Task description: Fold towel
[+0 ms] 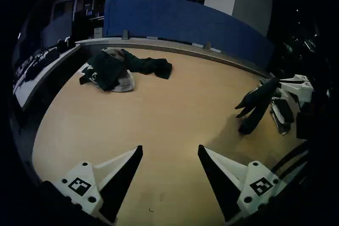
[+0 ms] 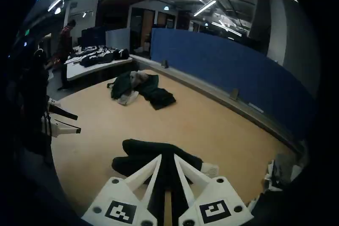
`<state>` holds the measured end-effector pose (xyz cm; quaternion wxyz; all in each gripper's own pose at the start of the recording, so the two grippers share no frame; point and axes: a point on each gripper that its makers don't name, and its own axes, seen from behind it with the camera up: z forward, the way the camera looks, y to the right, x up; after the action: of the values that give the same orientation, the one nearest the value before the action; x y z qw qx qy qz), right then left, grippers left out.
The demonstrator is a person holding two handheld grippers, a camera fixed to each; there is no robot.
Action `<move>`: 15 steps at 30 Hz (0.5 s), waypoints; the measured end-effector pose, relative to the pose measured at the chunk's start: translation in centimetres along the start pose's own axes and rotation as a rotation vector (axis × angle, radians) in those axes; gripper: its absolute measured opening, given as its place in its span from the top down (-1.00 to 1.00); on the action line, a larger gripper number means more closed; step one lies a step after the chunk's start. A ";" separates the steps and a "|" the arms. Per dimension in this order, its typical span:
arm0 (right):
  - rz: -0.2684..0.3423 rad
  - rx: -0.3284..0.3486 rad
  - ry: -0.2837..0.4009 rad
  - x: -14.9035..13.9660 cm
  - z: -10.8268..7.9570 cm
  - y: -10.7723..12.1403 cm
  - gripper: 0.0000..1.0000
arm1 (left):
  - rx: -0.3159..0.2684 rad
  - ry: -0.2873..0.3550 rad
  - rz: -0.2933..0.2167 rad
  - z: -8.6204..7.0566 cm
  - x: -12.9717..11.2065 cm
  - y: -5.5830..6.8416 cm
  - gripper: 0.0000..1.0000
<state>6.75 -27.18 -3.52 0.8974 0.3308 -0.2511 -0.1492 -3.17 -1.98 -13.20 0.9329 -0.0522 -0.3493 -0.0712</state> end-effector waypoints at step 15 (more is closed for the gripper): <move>0.039 -0.082 0.030 1.2 -3.6 7.0 0.90 | -0.002 0.003 0.009 0.0 0.4 0.5 -0.94</move>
<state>10.41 -20.63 -0.78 0.9165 0.2911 -0.2377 -0.1368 -2.78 -1.54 -12.92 0.9337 -0.0546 -0.3473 -0.0677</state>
